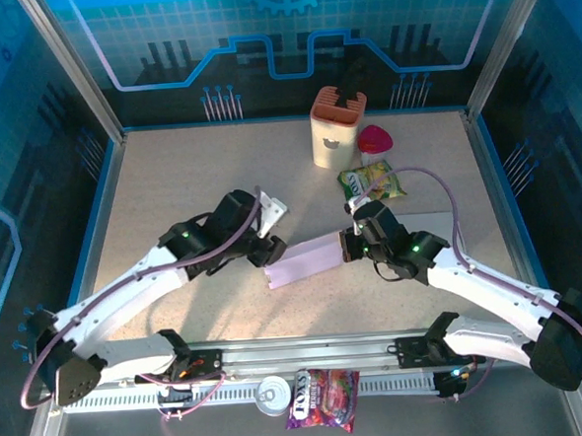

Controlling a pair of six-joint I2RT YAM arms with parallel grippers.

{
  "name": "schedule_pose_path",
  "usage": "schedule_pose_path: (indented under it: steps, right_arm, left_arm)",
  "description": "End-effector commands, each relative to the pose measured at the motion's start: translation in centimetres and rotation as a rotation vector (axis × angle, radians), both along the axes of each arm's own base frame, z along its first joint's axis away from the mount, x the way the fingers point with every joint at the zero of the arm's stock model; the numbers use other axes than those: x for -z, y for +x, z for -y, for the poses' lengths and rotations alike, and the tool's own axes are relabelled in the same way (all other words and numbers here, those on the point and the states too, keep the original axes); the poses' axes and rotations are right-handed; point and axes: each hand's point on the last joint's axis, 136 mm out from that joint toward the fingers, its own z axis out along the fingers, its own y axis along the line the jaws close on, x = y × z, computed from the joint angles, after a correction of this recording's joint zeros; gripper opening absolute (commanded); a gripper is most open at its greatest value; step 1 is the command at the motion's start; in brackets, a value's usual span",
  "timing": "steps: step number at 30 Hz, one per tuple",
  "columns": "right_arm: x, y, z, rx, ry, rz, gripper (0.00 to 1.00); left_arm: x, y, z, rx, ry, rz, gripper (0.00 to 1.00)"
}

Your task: Fold the paper box

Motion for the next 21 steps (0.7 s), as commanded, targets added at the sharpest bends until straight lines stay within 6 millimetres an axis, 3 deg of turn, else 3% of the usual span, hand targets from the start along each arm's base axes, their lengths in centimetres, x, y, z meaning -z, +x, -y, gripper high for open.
schedule_pose_path:
  steps: [1, 6, 10, 21]
  right_arm:
    - [-0.9, 0.0, -0.2, 0.016, 0.004, -0.002, 0.0]
    - [-1.2, -0.1, -0.3, 0.019, 0.013, -0.01, 0.0]
    - [-1.4, -0.1, -0.4, 0.021, 0.014, -0.02, 0.0]
    - [-1.0, -0.1, -0.7, 0.021, 0.009, -0.047, 0.0]
  left_arm:
    - [1.8, -1.6, -2.9, -0.16, 0.017, -0.108, 0.51]
    - [4.1, -3.6, -5.2, -0.241, 0.077, -0.209, 0.43]
    - [5.0, -4.3, -5.5, -0.268, 0.094, -0.249, 0.39]
    - [5.5, -5.4, -4.0, -0.226, 0.06, -0.229, 0.41]
